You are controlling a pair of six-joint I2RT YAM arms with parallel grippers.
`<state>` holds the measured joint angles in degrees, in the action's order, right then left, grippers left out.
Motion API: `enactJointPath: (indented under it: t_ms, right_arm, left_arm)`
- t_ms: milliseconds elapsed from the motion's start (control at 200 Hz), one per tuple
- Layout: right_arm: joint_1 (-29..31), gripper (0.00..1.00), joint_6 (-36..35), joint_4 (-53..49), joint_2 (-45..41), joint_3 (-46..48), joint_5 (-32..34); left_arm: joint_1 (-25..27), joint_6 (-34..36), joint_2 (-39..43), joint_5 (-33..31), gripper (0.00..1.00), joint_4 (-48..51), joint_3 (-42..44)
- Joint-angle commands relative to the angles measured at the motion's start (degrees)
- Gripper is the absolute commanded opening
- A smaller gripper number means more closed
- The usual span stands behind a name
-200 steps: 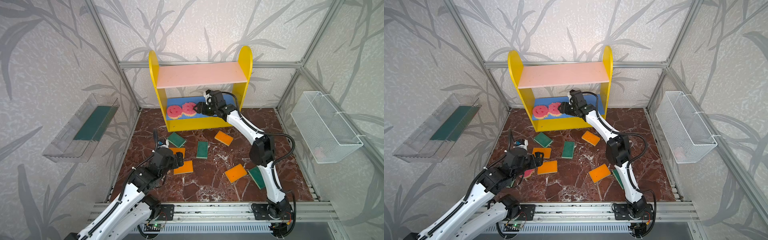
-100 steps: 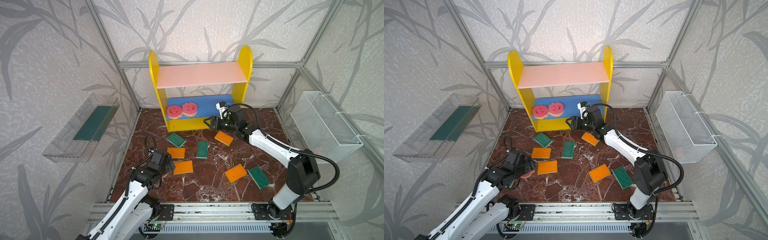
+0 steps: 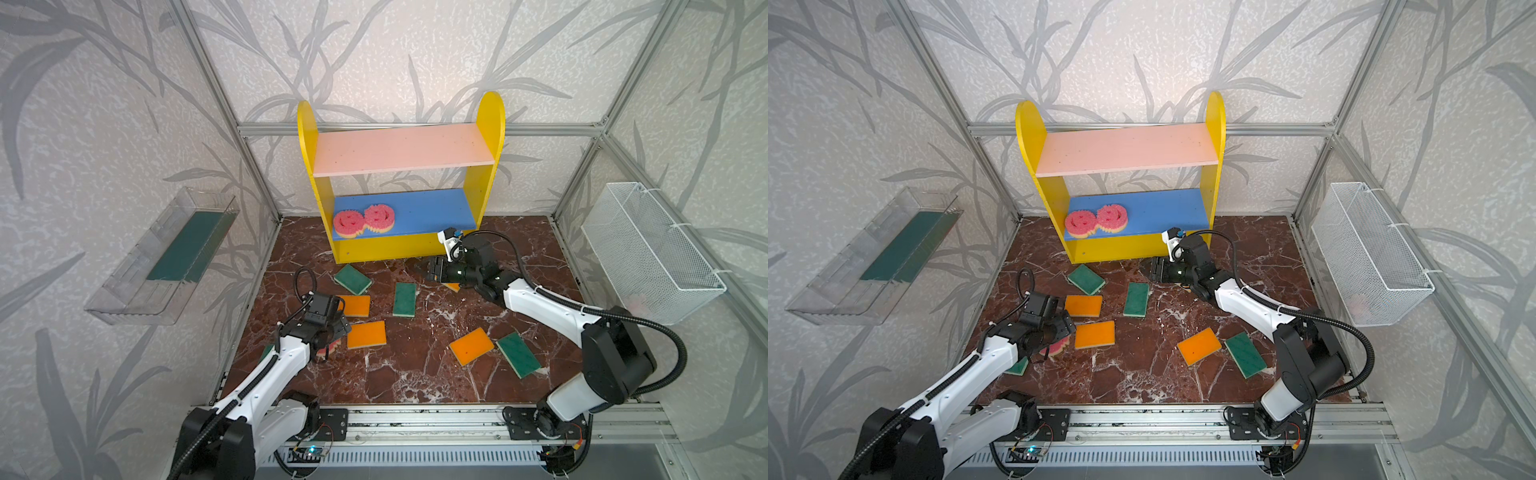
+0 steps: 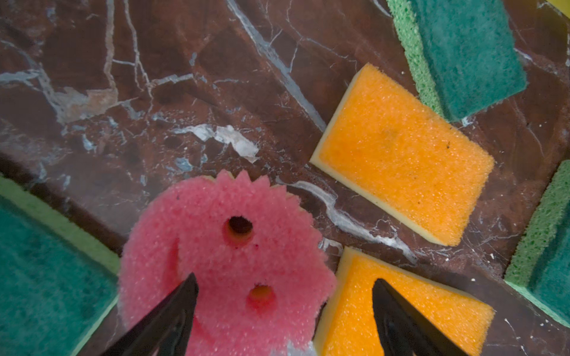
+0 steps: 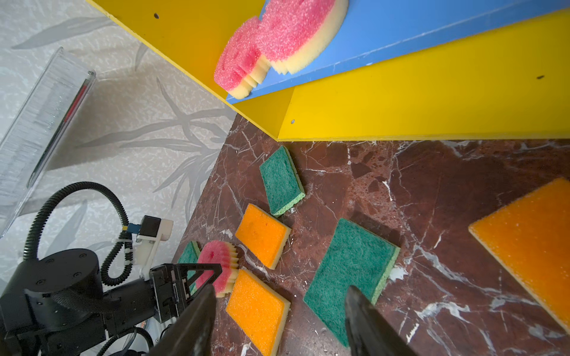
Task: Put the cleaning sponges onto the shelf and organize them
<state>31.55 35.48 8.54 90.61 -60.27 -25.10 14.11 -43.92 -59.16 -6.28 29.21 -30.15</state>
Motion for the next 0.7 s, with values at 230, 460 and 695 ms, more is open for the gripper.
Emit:
enactJointPath:
  t_ms: [230,460,695]
  right_arm:
    - [-1.2,0.65,-0.8,0.2,-2.0,2.0,1.2]
    - [-4.1,0.65,-0.9,-1.9,-4.9,5.8,1.2]
    - [-8.3,0.65,-1.1,-6.1,-7.3,8.3,0.6]
  left_arm:
    - [4.9,0.0,-9.4,8.0,0.87,-9.3,-3.3]
    - [14.8,-2.9,-18.7,7.5,0.87,-15.7,-8.5]
    - [20.0,-3.5,-27.3,9.1,0.86,-19.7,-15.8]
